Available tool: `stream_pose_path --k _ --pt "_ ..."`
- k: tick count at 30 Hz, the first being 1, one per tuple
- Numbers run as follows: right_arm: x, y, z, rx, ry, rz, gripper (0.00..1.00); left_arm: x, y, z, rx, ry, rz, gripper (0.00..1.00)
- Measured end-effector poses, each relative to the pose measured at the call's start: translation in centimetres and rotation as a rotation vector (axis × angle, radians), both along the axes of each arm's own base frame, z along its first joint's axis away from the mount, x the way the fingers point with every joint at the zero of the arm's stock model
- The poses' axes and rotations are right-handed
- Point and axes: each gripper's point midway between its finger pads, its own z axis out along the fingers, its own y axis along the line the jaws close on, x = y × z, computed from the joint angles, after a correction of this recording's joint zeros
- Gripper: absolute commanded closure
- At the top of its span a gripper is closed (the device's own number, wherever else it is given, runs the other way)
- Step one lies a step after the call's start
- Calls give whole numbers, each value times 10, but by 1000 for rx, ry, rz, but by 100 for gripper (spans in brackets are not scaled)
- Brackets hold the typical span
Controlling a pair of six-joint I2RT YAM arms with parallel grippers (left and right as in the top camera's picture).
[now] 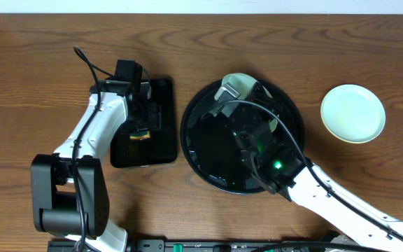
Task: Clean dirty plates on tray and stack at the side
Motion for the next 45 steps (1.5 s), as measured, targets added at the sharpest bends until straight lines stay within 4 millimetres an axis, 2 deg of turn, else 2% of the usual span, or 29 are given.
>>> stream_pose_path --k 2,5,10,14,20,24,30,35,39,43,45 --pt "3 -8 -2 54 -1 -41 99 0 0 0 0 0 0 31" --pt "11 -35 -7 141 2 -145 99 0 0 0 0 0 0 31" --pt "25 -99 -13 283 -27 -368 99 0 0 0 0 0 0 31" --pt "27 -152 -22 377 -42 -543 99 0 0 0 0 0 0 31" --pt "19 -227 -47 542 -19 -770 99 0 0 0 0 0 0 31" --pt "9 -276 -66 723 2 -903 99 0 0 0 0 0 0 31" --pt "-9 -333 -81 955 -17 -1047 99 0 0 0 0 0 0 31" --pt "-21 -359 -95 1072 -16 -1124 99 0 0 0 0 0 0 31" --pt "-18 -366 -114 1113 14 -1148 96 0 0 0 0 0 0 31" --pt "-10 -363 -126 1154 39 -1135 58 0 0 0 0 0 0 29" --pt "-3 -358 -124 1184 49 -1094 47 0 0 0 0 0 -1 26"
